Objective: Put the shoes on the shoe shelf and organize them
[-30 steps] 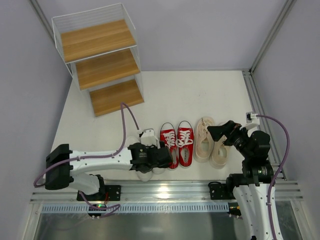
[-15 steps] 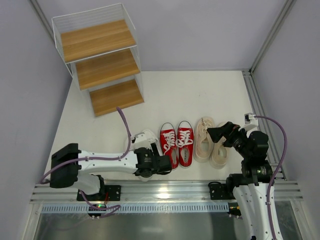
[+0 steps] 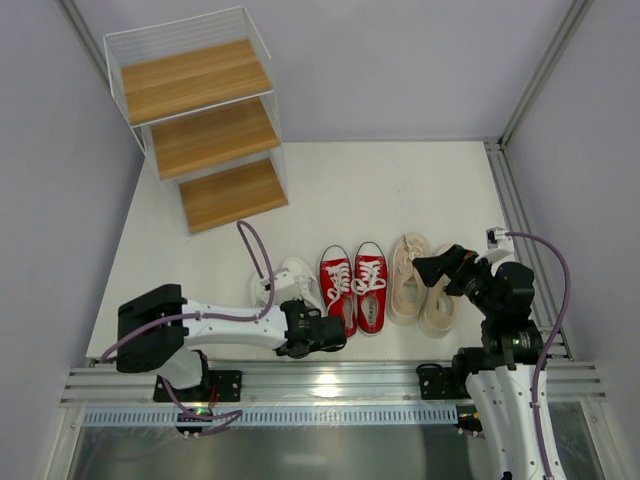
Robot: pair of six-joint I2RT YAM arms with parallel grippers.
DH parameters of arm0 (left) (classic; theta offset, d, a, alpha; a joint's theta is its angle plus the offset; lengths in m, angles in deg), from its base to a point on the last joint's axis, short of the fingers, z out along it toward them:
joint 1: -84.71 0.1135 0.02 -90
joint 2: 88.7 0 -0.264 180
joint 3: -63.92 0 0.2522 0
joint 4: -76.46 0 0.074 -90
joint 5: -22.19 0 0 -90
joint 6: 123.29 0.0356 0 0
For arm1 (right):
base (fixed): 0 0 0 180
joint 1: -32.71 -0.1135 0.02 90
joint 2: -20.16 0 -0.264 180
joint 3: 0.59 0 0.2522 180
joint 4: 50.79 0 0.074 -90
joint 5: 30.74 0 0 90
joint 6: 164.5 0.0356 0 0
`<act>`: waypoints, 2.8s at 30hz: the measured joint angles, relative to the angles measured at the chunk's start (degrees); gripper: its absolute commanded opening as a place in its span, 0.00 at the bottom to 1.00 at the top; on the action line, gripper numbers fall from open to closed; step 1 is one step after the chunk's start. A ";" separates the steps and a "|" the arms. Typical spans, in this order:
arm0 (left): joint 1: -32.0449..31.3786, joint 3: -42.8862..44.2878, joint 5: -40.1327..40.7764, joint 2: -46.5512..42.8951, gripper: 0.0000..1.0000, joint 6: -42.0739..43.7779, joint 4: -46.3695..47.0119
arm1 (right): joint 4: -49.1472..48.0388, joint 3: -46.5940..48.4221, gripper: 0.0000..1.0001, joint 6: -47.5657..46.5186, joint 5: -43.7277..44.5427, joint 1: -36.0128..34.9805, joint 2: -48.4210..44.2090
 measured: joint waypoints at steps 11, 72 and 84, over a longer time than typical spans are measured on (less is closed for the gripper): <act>1.36 0.28 2.86 -0.26 0.00 2.25 -1.84 | -0.13 -0.37 0.97 -0.39 -0.22 0.00 0.98; 56.19 -0.35 -11.02 8.28 0.00 75.97 65.18 | -8.57 -7.06 0.97 0.50 -4.44 0.00 7.52; 59.74 3.50 -12.35 9.38 0.00 75.36 64.70 | -8.50 -7.08 0.97 0.46 -4.44 0.00 7.06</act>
